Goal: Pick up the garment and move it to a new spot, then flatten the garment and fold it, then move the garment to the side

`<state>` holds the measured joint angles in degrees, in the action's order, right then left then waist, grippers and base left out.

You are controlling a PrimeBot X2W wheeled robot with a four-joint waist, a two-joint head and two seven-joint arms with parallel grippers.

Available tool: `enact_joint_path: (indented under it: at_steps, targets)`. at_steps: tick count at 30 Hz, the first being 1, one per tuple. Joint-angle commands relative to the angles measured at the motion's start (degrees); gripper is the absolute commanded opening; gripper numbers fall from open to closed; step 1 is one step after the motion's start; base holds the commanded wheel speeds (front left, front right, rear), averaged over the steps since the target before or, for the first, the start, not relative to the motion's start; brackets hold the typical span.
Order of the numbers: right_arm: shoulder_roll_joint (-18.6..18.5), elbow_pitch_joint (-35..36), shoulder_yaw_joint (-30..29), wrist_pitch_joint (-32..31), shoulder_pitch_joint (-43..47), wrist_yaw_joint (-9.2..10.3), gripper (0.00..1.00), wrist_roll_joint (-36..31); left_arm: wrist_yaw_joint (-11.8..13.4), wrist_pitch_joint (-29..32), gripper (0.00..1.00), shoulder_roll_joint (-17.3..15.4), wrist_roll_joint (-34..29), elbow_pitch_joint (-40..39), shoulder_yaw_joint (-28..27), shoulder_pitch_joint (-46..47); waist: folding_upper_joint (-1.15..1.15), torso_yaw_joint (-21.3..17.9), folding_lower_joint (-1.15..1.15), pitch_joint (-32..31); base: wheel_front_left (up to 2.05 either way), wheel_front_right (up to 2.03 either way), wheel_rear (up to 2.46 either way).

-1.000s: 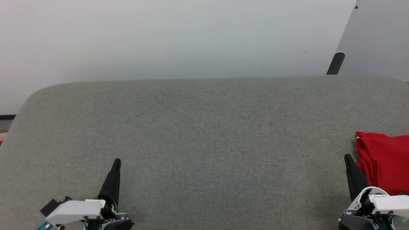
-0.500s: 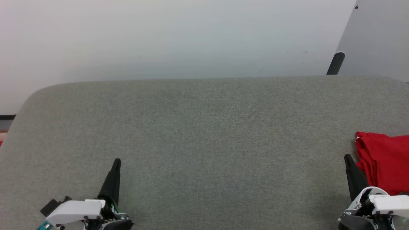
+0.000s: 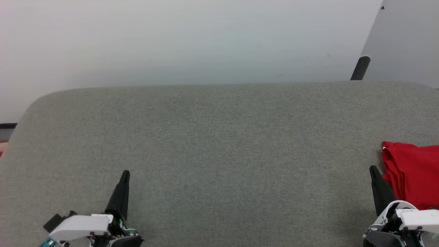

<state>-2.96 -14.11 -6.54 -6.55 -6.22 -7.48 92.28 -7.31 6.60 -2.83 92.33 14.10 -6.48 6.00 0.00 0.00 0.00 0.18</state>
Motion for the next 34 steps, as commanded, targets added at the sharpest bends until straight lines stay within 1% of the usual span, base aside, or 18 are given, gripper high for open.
enact_joint_path:
  at_steps: [1, 34]
  targets:
    - [0.2, 0.0, 0.0, 0.0, -0.1, -0.02, 0.00, 0.3, -0.4, 0.1, 0.00, 0.0, 0.2, 0.0, -0.2, 0.6, 0.00, 0.0, 0.00, 0.0, 0.00, 0.00, 0.00]
    - [0.2, 0.0, 0.0, 0.0, -0.1, -0.02, 0.00, 0.3, -0.4, 0.1, 0.00, 0.0, 0.2, 0.0, -0.1, 0.6, 0.00, 0.0, 0.00, 0.0, 0.00, 0.00, 0.00]
